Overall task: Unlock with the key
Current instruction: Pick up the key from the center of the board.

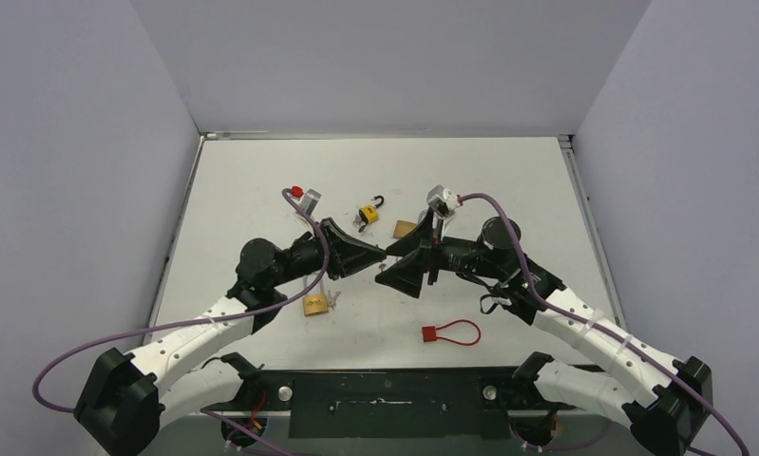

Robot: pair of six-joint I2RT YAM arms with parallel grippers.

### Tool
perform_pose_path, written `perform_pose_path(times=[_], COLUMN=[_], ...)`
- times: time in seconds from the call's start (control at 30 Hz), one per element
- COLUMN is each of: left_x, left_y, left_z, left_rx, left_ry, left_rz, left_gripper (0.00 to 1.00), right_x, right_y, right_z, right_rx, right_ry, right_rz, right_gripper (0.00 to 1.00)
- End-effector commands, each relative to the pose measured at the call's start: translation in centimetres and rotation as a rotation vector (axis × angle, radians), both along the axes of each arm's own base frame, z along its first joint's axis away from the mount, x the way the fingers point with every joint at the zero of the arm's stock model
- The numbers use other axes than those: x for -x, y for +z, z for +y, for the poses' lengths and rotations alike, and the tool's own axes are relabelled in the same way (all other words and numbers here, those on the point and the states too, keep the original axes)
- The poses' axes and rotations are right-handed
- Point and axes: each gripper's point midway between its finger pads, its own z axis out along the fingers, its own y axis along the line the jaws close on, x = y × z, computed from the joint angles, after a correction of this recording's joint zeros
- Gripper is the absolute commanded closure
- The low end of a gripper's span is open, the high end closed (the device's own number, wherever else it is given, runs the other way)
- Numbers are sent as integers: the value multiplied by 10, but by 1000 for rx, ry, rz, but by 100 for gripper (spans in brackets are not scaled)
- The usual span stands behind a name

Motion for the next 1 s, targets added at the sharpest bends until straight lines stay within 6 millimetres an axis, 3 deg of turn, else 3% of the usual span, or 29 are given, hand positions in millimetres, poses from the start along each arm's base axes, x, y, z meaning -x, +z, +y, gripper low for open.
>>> perform_pose_path(times=[0.0,0.13,0.33,0.43,0.5,0.87,0.97], left_x=[-5,-5,-8,-10,-11,-18,-19], left_y=[32,33,35,35,35,31,30], left_z=[3,5,9,11,13,21,22], left_rx=[126,157,192,205,214,221,223], left_ry=[22,12,12,15,18,52,61], left_rz=[25,63,106,120,131,146,146], left_gripper=[100,100,100,96,94,83,84], right_x=[-2,-5,-11,-13,-15,-13,-13], right_y=[11,15,11,9,9,9,9], right_z=[8,13,18,17,17,18,18], right_rx=[-42,-65,-50,-42,-42,-43,-42], right_ry=[21,23,13,-5,-13,-4,-3], right_rz=[-59,-49,-16,-2,-2,1,3], right_gripper=[16,30,81,96,100,100,100])
